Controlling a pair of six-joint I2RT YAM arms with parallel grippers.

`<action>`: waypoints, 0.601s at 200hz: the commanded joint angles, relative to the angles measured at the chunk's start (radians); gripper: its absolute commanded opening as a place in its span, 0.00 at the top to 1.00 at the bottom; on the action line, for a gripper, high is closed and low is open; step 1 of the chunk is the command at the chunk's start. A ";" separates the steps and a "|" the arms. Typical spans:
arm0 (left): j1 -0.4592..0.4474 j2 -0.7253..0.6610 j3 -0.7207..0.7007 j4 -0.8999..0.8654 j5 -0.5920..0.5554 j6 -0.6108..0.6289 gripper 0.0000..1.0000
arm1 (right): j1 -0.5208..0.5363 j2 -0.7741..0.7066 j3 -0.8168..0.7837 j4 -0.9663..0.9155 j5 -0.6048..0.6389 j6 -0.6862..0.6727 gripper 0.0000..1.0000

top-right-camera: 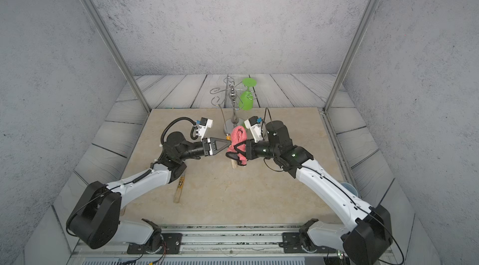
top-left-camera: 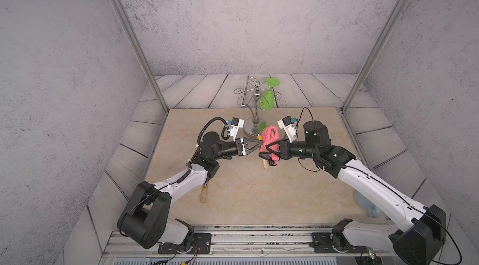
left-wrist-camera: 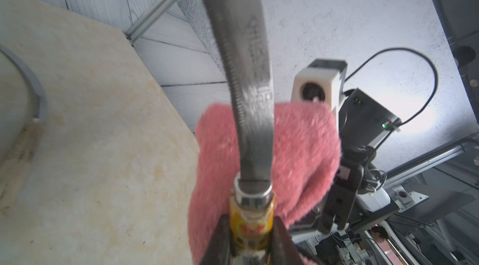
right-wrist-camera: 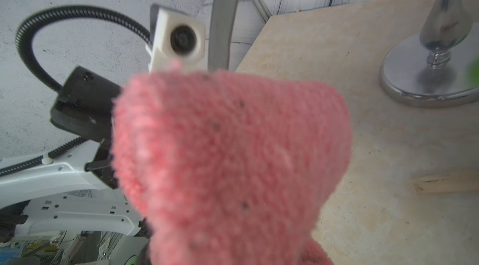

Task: Wipe small sickles with rags
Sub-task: Wipe the small sickle.

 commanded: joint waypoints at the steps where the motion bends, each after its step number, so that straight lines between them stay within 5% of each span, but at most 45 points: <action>1: 0.017 -0.028 0.063 0.112 -0.112 0.005 1.00 | 0.068 -0.017 -0.041 -0.110 -0.148 0.007 0.81; 61: 0.075 -0.030 0.070 0.114 -0.085 -0.011 1.00 | 0.080 -0.075 -0.126 -0.182 -0.099 -0.022 0.81; 120: 0.099 -0.126 -0.007 0.015 -0.047 0.022 1.00 | -0.036 0.030 -0.064 -0.486 0.128 -0.154 0.81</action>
